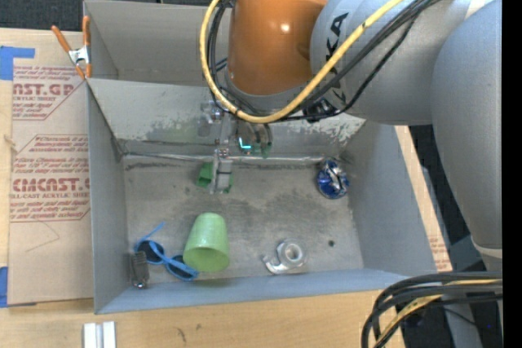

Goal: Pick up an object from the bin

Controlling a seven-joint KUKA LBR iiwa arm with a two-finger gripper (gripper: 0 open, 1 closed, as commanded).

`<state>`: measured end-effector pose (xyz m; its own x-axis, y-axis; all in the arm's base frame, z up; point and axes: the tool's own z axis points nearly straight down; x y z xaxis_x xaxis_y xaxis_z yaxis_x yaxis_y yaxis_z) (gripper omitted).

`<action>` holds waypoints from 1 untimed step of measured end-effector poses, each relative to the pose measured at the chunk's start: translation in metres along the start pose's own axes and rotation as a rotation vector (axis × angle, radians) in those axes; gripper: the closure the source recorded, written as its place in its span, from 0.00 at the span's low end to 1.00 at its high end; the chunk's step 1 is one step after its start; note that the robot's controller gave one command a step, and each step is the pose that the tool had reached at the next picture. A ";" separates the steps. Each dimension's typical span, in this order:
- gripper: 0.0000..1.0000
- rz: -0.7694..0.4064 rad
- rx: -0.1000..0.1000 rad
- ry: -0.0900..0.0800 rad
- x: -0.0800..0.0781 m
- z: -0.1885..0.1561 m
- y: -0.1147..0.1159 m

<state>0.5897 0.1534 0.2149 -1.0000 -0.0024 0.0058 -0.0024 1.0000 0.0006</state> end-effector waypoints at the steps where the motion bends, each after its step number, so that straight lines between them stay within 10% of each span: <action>1: 0.00 0.032 0.001 0.002 0.077 0.150 0.044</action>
Offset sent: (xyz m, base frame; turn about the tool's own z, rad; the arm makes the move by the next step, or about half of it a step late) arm -0.0746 0.0414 -0.1449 0.0355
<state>0.5114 0.1969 0.0650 -0.9995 0.0300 0.0076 0.0300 0.9996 -0.0003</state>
